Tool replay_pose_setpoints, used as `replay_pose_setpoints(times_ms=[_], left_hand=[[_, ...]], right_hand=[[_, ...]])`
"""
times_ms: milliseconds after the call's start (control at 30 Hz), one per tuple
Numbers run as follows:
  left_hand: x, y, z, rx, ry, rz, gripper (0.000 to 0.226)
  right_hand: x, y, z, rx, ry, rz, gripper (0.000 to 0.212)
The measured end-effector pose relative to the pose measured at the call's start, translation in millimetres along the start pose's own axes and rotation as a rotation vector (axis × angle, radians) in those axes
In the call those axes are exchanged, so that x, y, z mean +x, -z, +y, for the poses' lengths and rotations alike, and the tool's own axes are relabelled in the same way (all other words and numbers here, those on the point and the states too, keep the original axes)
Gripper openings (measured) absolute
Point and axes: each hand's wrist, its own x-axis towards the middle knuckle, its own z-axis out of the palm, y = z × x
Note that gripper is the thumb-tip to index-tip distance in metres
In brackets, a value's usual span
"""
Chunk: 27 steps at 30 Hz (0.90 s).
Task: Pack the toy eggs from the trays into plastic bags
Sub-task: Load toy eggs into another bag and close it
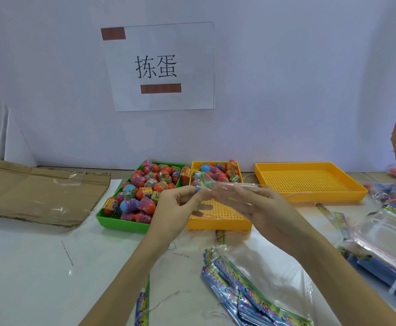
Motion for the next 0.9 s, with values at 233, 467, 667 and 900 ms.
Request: replay_pose_setpoints(times_ms=[233, 467, 667, 900], left_hand=[[3.5, 3.9, -2.5, 0.109, -0.014, 0.117, 0.029], [-0.7, 7.8, 10.9, 0.702, -0.522, 0.047, 0.095], [-7.5, -0.2, 11.3, 0.890, -0.737, -0.150, 0.049], [-5.9, 7.1, 25.6, 0.727, -0.637, -0.059, 0.019]], right_hand=[[1.2, 0.2, 2.9, -0.054, 0.088, 0.053, 0.032], [-3.3, -12.4, 2.4, -0.697, 0.315, 0.071, 0.029], [-7.6, -25.8, 8.1, -0.853, 0.399, -0.015, 0.024], [-11.9, -23.3, -4.4, -0.660, 0.483, 0.132, 0.028]])
